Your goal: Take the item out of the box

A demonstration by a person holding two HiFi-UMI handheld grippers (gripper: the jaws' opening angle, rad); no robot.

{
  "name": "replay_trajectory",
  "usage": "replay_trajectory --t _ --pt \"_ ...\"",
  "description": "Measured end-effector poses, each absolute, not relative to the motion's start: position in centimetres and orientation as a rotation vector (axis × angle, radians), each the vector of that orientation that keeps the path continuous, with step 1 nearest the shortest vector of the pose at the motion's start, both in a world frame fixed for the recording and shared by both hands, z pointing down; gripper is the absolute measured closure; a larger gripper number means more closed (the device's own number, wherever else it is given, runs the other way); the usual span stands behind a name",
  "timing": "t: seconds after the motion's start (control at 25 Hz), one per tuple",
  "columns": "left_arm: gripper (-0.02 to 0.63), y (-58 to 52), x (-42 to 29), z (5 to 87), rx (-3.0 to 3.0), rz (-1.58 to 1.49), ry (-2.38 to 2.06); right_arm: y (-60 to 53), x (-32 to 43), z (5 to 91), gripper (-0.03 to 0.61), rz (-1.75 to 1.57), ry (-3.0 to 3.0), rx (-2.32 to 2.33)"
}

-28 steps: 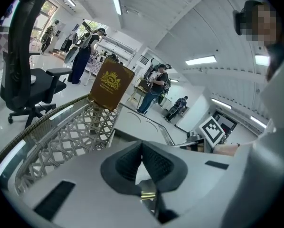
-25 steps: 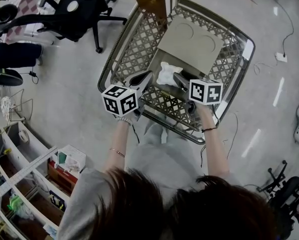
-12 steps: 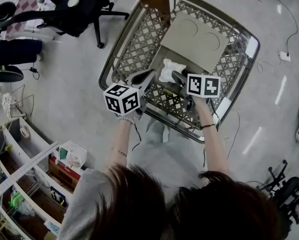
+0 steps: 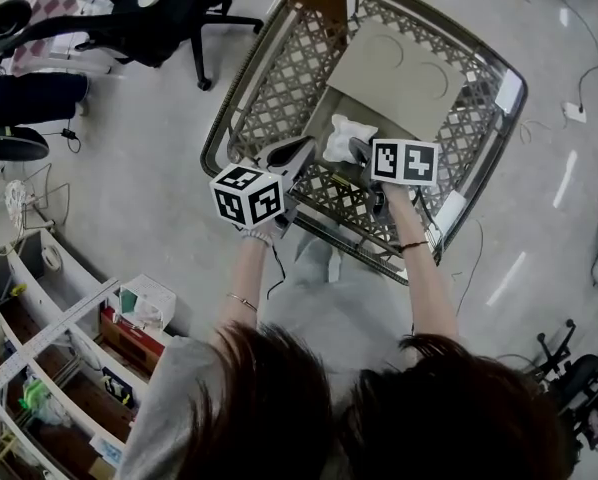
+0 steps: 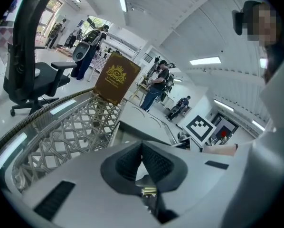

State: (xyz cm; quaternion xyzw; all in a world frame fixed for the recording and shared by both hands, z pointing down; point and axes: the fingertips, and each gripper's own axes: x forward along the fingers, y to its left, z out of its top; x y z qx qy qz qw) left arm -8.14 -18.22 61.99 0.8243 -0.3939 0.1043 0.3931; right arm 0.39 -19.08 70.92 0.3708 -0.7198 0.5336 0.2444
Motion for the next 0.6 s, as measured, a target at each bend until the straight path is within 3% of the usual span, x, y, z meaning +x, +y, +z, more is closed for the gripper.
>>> replay_trajectory --t 0.2,0.6 --pt "0.597 -18.14 -8.13 62.03 2.087 0.269 -0.989 -19.03 0.46 71.09 0.468 1.446 -1.943 1.020" --pt "0.597 -18.04 -8.04 61.92 2.097 0.276 -0.981 -19.01 0.01 70.78 0.503 1.458 -1.960 1.009"
